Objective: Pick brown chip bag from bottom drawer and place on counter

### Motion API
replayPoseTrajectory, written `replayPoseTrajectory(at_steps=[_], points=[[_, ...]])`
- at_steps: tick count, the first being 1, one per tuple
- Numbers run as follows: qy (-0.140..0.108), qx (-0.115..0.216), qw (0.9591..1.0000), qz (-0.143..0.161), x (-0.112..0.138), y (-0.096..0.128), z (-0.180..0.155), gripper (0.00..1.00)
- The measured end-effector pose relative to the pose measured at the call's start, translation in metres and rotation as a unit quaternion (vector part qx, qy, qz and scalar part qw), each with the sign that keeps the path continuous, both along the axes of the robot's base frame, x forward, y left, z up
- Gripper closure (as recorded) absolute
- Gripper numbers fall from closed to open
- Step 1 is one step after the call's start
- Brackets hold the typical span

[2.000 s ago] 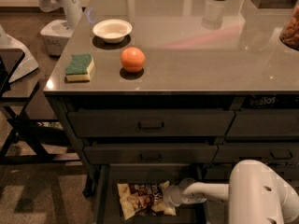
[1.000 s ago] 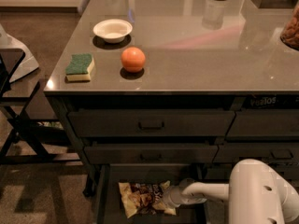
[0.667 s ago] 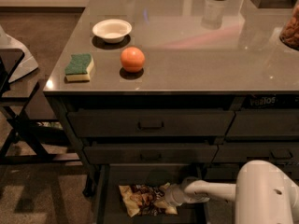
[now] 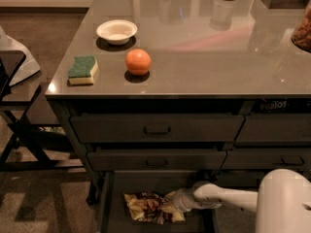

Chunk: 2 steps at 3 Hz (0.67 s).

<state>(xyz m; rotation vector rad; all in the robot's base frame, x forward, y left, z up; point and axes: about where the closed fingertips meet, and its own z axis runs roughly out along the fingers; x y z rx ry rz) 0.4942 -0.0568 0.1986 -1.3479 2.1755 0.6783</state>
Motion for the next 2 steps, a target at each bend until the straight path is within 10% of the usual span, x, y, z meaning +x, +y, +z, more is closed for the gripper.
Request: replayPoseTrajectory(at_steps=[2], points=[[-0.042,0.014,0.9988,-0.02,0.0,-0.011,0.038,1.0]])
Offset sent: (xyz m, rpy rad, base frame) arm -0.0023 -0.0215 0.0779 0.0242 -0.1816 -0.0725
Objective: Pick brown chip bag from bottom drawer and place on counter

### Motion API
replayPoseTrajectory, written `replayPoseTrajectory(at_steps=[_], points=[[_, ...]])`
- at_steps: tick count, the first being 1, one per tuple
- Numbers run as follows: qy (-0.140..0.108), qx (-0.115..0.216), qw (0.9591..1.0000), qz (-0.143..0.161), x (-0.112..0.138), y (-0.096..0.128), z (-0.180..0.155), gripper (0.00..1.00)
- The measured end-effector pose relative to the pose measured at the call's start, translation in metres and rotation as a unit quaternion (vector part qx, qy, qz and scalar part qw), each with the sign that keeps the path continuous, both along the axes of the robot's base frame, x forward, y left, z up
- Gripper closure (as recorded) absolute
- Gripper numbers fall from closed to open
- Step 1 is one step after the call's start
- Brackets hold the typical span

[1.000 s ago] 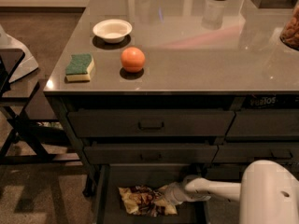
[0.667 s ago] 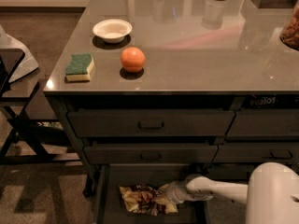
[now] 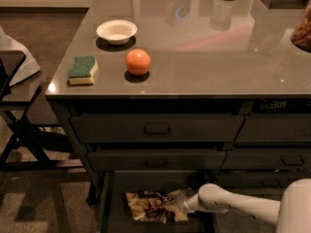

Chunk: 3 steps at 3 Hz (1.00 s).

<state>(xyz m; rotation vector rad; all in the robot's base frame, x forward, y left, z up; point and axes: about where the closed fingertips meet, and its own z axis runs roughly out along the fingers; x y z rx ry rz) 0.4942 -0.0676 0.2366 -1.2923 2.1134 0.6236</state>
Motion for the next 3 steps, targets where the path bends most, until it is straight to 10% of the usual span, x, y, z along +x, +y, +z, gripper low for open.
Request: replayPoseTrajectory(at_steps=[3], points=[[-0.034,-0.027,0.9987,-0.025,-0.022,-0.024,0.079,1.0]])
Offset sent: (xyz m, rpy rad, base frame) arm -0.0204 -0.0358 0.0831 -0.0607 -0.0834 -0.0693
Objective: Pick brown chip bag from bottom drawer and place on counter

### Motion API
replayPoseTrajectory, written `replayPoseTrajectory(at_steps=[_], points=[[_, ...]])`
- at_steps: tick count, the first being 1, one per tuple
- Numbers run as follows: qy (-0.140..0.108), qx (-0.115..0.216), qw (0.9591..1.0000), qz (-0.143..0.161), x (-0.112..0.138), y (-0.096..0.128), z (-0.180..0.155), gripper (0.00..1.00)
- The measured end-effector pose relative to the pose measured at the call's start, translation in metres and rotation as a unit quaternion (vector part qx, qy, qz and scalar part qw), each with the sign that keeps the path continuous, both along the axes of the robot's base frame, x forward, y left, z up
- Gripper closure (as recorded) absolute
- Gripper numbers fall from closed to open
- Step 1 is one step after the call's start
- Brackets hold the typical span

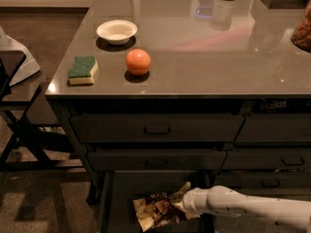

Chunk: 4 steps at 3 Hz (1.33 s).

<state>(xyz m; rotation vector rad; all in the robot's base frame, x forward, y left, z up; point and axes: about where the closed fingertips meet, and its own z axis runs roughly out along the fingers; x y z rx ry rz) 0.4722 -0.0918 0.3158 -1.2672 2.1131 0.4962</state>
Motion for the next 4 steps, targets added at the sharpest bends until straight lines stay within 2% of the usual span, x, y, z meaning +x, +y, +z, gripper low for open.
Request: replayPoseTrajectory(at_steps=[2,3,4], points=[[-0.026,-0.026,0.9986,-0.039,-0.033,-0.022,0.082,1.0],[-0.056,-0.047,0.9961,-0.048,-0.045,-0.033,0.129,1.0],[-0.056,-0.047,0.9961,-0.048,-0.046,-0.033,0.129,1.0]])
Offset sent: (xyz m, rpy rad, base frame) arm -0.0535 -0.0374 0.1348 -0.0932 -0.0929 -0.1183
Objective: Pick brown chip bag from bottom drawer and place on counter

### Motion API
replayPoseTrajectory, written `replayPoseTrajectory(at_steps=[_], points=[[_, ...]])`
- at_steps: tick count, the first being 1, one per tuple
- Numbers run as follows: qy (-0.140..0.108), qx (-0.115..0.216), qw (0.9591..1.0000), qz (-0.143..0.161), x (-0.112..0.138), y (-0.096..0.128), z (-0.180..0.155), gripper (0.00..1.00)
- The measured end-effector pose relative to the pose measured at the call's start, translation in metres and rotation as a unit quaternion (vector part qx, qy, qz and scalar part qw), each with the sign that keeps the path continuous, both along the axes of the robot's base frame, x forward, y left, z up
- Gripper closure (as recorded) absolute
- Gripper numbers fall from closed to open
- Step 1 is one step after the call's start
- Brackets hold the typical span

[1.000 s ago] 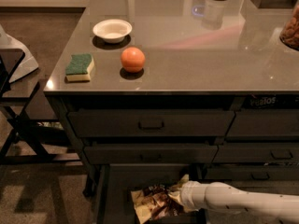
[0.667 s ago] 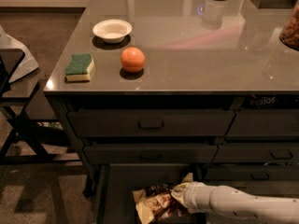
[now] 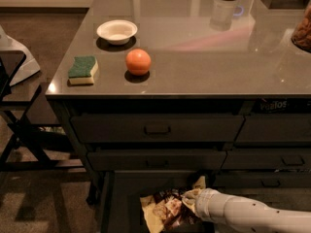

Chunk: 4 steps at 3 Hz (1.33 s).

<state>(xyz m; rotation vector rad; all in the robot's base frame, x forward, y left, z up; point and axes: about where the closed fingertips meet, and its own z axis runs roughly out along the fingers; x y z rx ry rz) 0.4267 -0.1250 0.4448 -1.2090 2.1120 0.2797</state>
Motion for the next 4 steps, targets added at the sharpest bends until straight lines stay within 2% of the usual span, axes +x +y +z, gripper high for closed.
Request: replayPoseTrajectory(at_steps=[1,2,4], points=[[-0.01,-0.001,0.9999,0.002,0.0,0.003,0.016,1.0],[-0.029,-0.001,0.9996,-0.003,-0.003,0.004,0.052,1.0],[-0.087,-0.036,0.9953,-0.021,-0.009,-0.002,0.148,1.0]])
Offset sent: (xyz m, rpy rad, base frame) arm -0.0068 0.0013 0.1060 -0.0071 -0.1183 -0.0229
